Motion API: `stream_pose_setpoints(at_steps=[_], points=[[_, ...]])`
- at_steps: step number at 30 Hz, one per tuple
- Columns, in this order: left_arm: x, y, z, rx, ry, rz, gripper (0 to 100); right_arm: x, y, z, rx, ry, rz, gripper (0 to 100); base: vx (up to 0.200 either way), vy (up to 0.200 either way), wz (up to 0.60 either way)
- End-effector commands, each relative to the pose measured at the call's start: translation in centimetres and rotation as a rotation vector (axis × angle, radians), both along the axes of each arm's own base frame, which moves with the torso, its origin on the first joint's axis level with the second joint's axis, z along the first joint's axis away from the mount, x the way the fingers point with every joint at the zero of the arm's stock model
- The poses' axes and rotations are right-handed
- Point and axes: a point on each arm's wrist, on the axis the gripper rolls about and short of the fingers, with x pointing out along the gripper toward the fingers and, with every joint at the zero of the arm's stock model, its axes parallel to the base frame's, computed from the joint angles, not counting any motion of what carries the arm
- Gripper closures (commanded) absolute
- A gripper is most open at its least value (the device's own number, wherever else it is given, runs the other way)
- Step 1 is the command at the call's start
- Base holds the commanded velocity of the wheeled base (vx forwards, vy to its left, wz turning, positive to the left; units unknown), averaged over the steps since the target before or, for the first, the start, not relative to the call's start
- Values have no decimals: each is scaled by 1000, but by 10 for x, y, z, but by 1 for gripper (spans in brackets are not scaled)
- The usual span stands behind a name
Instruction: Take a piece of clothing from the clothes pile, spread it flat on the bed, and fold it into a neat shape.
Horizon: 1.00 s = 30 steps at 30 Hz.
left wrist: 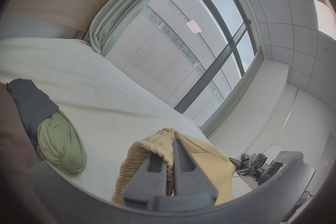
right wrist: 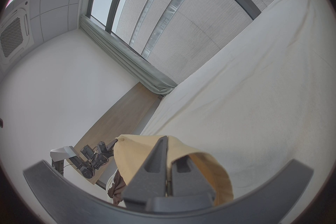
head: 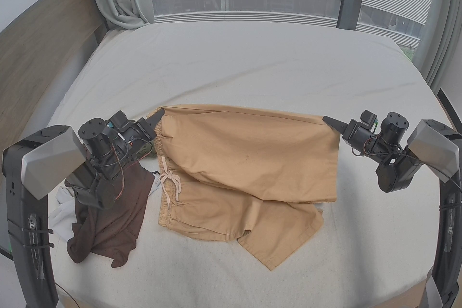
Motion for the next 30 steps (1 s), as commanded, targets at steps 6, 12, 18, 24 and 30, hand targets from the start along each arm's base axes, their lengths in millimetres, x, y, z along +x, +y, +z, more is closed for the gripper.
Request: stream_pose_setpoints(at_steps=[6,12,18,24,30], points=[[7,-1,-10,0,5,4,100,6,-1,-6,0,-3,-3,100,0,0,0],[9,-1,-8,-3,-2,5,0,7,1,-4,0,-10,0,0,0,0,0],[10,-1,-4,-55,17,-3,0,13,0,-5,6,-22,-51,0,0,0,0],[10,3,-13,-48,106,19,0,-10,-2,-5,-3,30,-55,0,0,0,0],[3,5,-12,-45,169,54,0,-48,0,1,-13,87,-50,0,0,0,0]])
